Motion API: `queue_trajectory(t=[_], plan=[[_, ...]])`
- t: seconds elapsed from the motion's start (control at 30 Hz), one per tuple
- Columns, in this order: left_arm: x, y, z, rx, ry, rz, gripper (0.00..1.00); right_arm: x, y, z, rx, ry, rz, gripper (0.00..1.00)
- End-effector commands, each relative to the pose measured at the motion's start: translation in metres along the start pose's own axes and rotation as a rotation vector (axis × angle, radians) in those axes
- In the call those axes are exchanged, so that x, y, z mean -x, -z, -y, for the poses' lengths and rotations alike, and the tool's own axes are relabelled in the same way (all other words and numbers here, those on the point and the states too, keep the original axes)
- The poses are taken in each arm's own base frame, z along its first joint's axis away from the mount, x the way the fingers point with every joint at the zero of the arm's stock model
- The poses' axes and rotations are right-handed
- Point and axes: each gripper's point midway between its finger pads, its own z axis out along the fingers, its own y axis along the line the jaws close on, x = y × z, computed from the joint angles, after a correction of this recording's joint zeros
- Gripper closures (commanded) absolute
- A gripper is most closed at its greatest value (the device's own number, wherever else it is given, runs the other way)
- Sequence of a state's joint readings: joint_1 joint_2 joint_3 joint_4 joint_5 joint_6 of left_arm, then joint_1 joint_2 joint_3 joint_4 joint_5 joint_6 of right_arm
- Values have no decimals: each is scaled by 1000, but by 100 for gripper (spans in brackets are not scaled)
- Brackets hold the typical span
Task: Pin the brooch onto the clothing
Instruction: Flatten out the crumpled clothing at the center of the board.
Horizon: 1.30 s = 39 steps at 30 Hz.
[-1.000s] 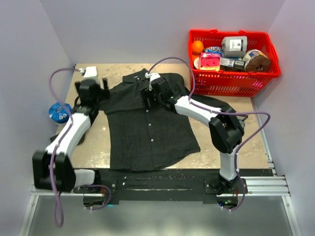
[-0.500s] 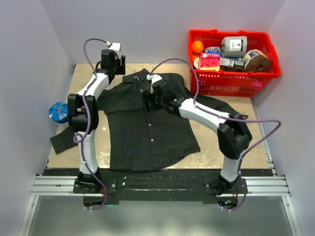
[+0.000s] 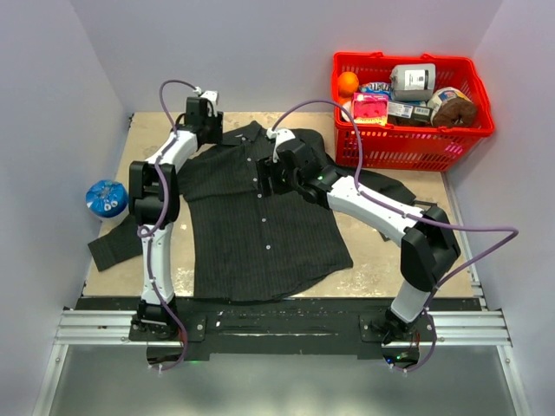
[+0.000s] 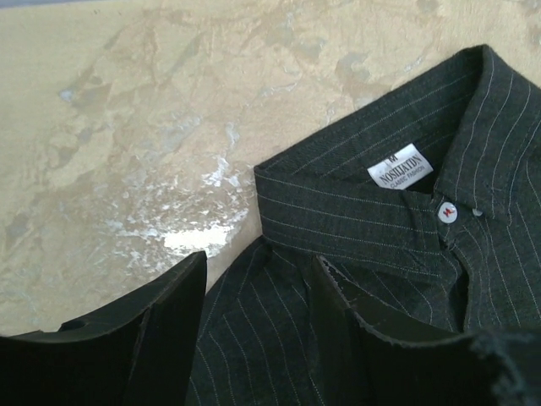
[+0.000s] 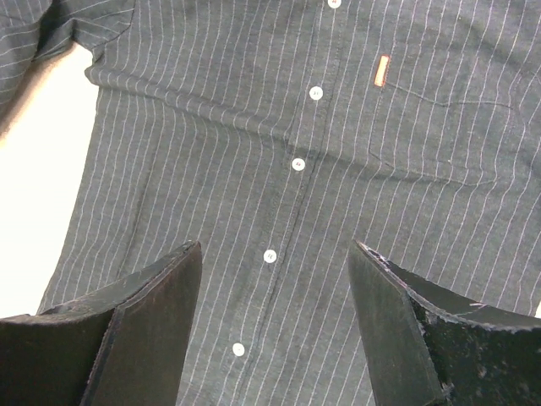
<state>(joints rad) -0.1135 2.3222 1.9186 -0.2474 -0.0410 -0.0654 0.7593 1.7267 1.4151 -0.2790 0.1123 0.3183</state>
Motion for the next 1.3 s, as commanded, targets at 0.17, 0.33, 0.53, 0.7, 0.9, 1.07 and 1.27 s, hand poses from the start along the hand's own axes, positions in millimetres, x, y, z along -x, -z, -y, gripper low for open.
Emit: queue_trajectory(t=[0.17,0.33,0.53,0.7,0.9,1.07,1.27], plan=[[-13,-18,2,-27,30,-57,46,7,4,-7,28,-22,25,28],[-23,-30,6,-55,9,-65,53,8,10,-5,17,-37,40,28],[-36,-45,17,-115,19,-76,75,3,13,-3,10,-58,42,29],[-13,-44,15,-104,55,-2,100,-8,9,5,-32,-50,24,29],[27,-44,2,-85,112,142,100,-20,0,16,-93,-39,-18,29],[57,-49,-15,-85,152,266,100,-26,-7,27,-161,-23,-52,28],[76,-60,-28,-94,159,338,100,-37,-14,36,-219,0,-109,26]])
